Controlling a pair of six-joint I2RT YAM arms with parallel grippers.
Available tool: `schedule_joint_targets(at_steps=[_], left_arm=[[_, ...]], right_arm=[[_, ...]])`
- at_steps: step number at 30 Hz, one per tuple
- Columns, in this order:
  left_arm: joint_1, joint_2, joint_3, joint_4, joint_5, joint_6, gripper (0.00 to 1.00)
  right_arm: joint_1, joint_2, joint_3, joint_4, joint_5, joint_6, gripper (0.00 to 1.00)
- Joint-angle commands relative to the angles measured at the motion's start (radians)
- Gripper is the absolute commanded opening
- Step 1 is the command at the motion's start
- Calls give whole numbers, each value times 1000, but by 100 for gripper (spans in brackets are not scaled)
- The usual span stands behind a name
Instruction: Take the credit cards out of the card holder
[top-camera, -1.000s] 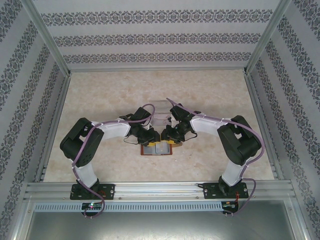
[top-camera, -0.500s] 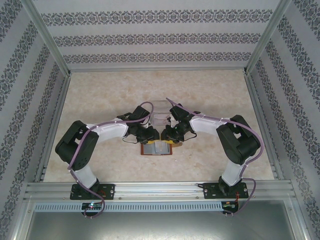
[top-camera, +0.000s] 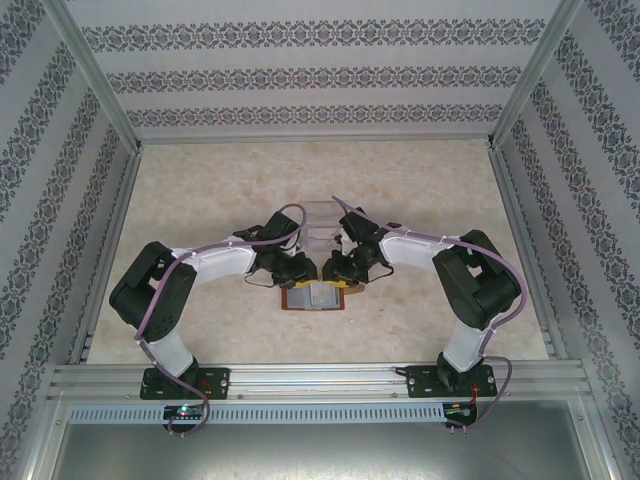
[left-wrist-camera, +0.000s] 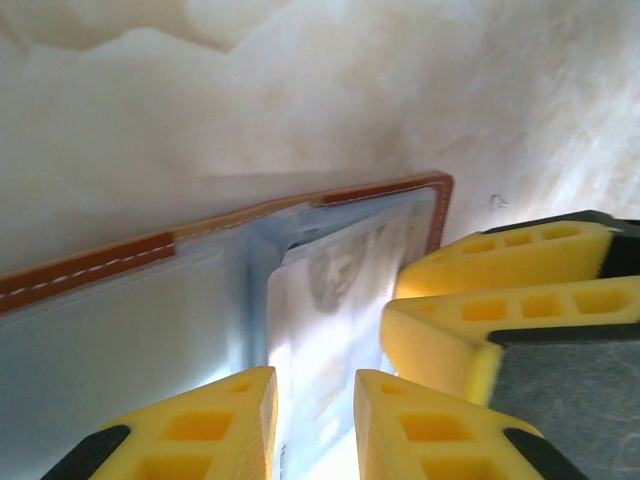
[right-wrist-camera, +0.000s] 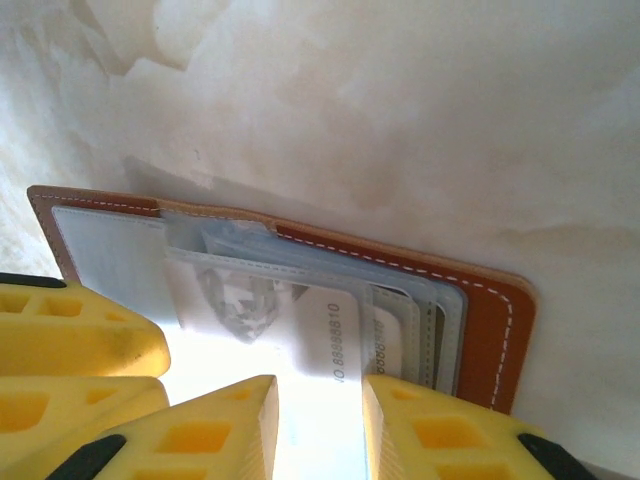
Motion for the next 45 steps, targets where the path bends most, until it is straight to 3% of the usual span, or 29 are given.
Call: schedule_joint_targets(at_steps=[1, 11, 26, 45], left_arm=[[1, -29, 23, -82, -47, 32, 27], [2, -25, -23, 104, 73, -49, 27], [-3, 19, 7, -1, 44, -11, 25], [-21, 60, 23, 59, 93, -31, 25]], right_arm=[[8, 13, -18, -19, 14, 10, 31], [10, 10, -20, -22, 13, 10, 31], [9, 13, -18, -26, 11, 8, 31], [9, 15, -18, -26, 11, 8, 31]])
